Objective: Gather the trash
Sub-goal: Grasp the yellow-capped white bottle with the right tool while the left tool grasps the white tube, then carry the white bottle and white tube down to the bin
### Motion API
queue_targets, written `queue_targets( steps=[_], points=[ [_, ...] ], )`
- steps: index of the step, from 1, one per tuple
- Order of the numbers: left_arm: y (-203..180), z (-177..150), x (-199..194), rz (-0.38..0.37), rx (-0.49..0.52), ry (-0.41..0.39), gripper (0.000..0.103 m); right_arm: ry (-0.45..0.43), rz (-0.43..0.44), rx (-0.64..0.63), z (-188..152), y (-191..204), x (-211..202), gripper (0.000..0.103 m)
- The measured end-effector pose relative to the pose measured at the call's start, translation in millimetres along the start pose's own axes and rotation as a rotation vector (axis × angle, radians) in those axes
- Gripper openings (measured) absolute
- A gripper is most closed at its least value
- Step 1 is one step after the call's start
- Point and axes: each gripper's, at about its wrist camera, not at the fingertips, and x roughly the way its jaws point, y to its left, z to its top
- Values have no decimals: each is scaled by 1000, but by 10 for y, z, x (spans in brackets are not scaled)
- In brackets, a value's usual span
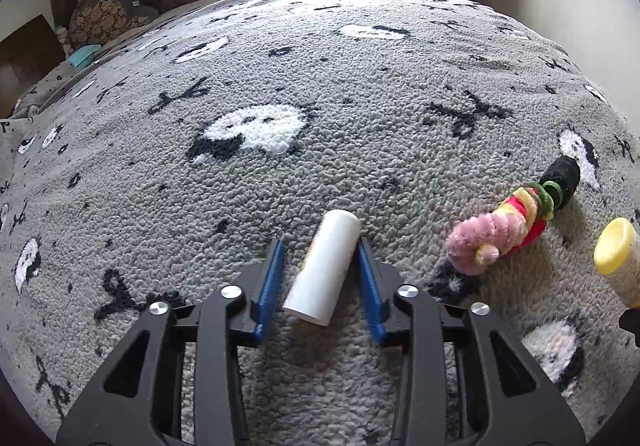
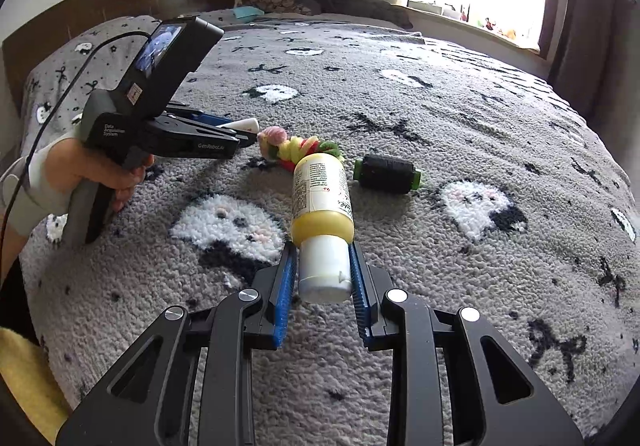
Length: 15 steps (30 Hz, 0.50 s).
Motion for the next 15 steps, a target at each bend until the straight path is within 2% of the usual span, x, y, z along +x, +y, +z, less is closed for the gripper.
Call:
queue_targets(
  steps=[2, 8, 15],
  points=[
    [-30, -23, -47, -3, 3, 6, 18, 2, -8, -8, -27, 1, -39, 27],
    [-111, -173, -334, -7, -6, 12, 18, -2, -25, -45, -92, 81, -304, 27],
    [-315, -434, -1042, -16, 4, -49, 18, -40, -60, -79, -173, 209, -860, 26]
  ],
)
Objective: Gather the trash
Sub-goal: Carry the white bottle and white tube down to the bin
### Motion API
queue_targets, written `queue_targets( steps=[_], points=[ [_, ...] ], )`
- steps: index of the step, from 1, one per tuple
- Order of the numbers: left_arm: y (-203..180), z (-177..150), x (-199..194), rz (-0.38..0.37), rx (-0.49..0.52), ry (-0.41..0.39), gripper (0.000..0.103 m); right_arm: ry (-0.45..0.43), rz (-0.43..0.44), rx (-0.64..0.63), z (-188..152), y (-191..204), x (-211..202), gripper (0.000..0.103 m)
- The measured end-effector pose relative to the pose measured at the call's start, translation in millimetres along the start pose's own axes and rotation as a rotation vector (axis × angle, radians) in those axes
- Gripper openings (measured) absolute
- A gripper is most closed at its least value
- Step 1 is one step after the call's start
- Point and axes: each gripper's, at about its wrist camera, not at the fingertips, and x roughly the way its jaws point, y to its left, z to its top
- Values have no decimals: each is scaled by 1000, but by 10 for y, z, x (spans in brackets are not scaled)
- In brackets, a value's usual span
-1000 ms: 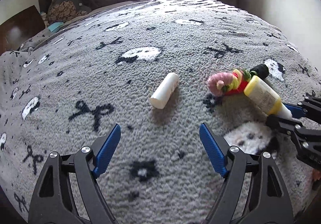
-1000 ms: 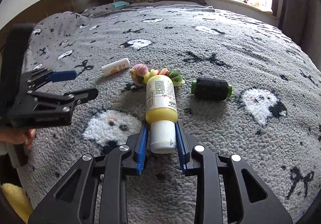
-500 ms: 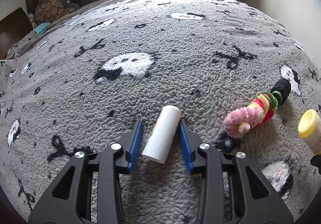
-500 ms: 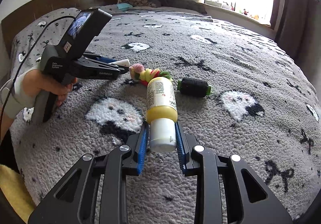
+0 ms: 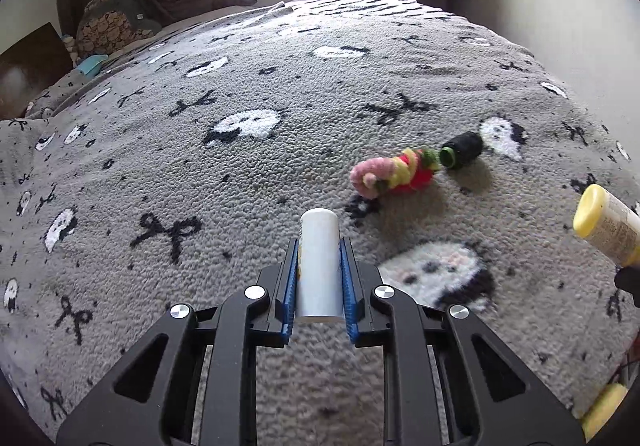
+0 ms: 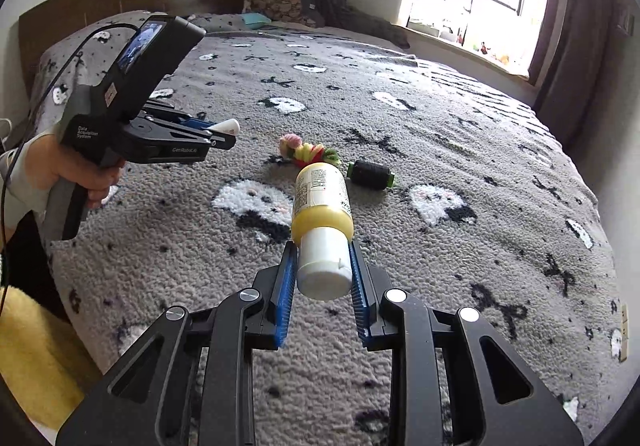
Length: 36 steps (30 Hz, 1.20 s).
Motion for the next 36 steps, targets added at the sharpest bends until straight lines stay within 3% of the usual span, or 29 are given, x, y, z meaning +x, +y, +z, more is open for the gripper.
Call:
queue_targets(
  steps=[11, 17, 18, 19, 20, 25, 31, 36],
  points=[
    [-436, -580, -1363, -42, 63, -148, 18, -98, -36, -27, -226, 194, -1095, 26],
    [-583, -959, -1776, -62, 71, -176, 18, -138, -25, -19, -431, 360, -1506, 24],
    [-596, -1018, -1824, -68, 70, -179, 18, -141, -20, -18, -471, 397, -1557, 19],
    [-614, -1095, -1866, -75, 70, -181, 18, -145, -14, -17, -505, 424, -1595, 4],
    [-636, -1174, -1906, -82, 69, -182, 18, -150, -12, -15, -544, 450, -1633, 2],
    [-736, -1527, -1981, -116, 55, -180, 18, -148, 20, 21, -732, 517, -1653, 2],
    [-725, -1932, -1769, -149, -5, -111, 18, -90, 72, 84, -968, 593, -1395, 1],
    [-807, -2296, -1630, -165, 2, -47, 18, -48, 90, 98, -1196, 670, -1230, 1]
  ],
)
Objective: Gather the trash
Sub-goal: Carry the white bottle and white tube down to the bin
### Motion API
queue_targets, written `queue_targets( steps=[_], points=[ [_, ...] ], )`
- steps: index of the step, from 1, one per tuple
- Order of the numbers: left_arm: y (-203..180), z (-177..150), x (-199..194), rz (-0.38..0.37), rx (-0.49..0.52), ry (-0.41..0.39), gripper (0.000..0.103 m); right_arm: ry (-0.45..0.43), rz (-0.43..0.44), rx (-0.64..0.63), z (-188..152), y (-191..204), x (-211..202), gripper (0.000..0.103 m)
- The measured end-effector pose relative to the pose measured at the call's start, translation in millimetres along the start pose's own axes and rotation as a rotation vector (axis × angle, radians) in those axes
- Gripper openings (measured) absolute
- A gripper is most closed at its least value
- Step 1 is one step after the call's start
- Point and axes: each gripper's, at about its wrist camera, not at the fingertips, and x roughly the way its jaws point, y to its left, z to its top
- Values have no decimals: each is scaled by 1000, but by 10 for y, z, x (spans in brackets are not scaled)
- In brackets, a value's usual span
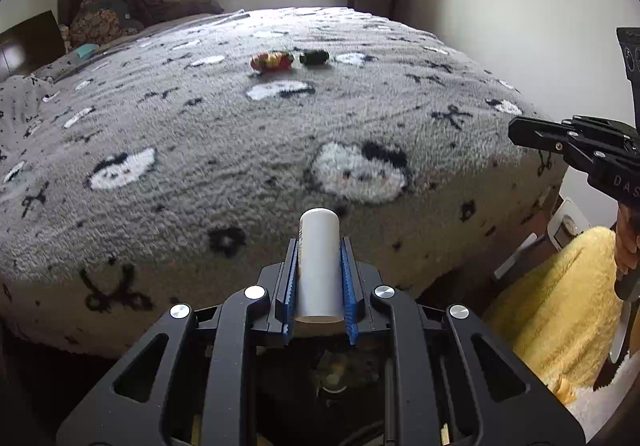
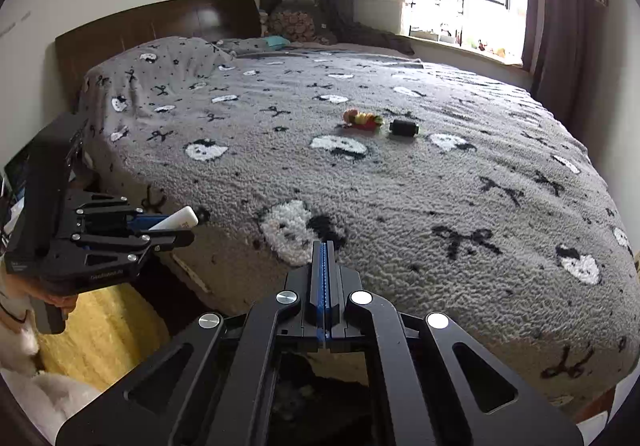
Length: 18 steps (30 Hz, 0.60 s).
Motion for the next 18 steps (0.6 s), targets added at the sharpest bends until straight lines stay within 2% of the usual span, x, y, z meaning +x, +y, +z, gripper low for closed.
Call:
queue_targets(
  steps=[10, 18],
  points=[
    [-129, -701, 525, -81, -43, 220, 18, 236, 59, 64, -765, 198, 638, 1],
    [-234, -1089, 917, -121, -37, 397, 18, 429, 28, 115, -1296, 272, 1071, 3]
  ],
)
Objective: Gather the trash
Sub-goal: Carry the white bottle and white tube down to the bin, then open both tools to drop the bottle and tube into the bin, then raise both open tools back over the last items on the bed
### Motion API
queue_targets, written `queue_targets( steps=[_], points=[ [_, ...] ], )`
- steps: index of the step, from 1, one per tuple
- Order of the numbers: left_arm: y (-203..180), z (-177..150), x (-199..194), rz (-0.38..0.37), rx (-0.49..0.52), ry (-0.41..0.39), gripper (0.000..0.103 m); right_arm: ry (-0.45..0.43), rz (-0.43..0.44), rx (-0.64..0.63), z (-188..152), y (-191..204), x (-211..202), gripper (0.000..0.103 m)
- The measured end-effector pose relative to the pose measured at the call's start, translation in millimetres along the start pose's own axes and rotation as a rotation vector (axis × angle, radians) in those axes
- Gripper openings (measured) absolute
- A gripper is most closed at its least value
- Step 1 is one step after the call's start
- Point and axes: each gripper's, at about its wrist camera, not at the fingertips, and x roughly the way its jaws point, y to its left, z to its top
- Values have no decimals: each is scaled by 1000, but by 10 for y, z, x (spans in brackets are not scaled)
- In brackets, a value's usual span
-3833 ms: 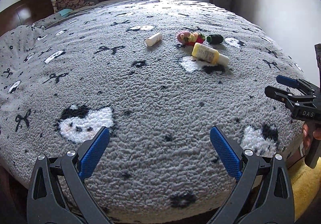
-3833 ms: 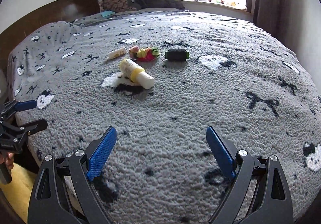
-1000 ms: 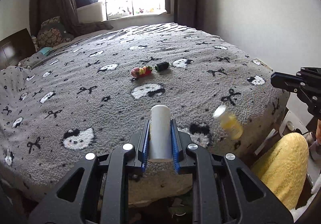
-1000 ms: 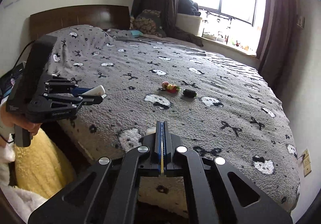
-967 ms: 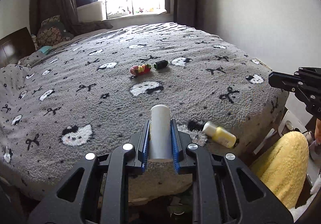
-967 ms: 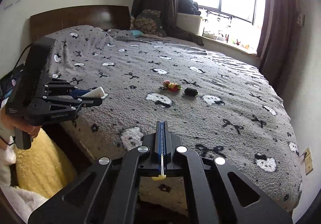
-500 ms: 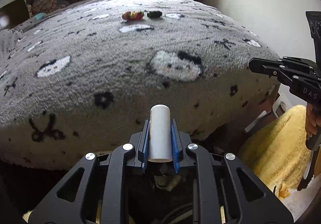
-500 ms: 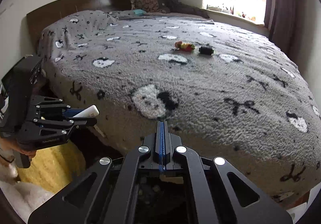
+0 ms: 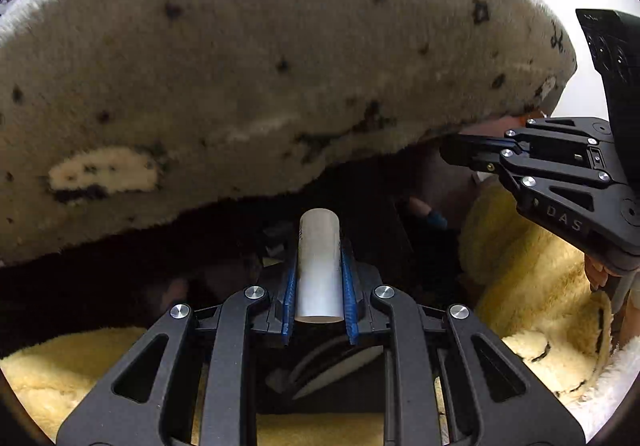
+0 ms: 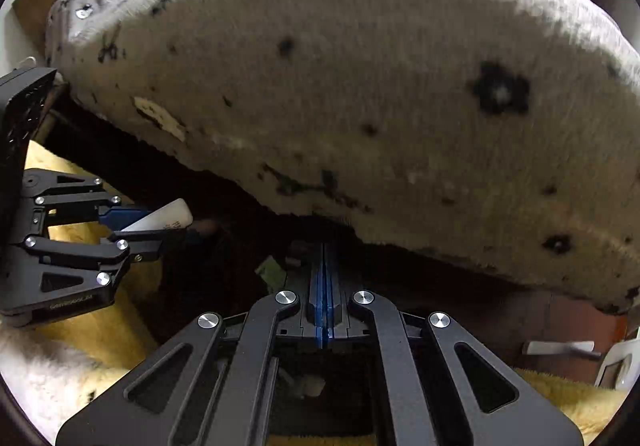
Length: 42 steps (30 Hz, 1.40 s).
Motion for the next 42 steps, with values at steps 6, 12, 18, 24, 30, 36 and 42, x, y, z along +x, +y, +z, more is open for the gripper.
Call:
queue_targets(
  steps=[6, 12, 18, 24, 30, 36, 42],
  points=[
    [74, -70, 275, -11, -27, 95, 18, 68, -40, 51, -117, -105, 195, 4],
    [132, -106, 383, 1, -48, 123, 44, 78, -30, 90, -215, -170, 238, 92],
    [148, -47, 272, 33, -40, 88, 74, 55, -67, 90, -162, -246, 136, 91],
    [62, 83, -105, 80, 20, -14, 91, -52, -97, 73, 43, -318, -327, 91],
    [11, 317, -599, 109, 62, -143, 95, -275, -151, 61, 295, -420, -1100, 91],
    [33, 606, -1037, 132, 80, -254, 95, -489, -237, 22, 449, -355, -1862, 93],
    [122, 952, -1411, 197, 72, -357, 95, -588, -272, 9, 703, -357, -2170, 94]
  ],
)
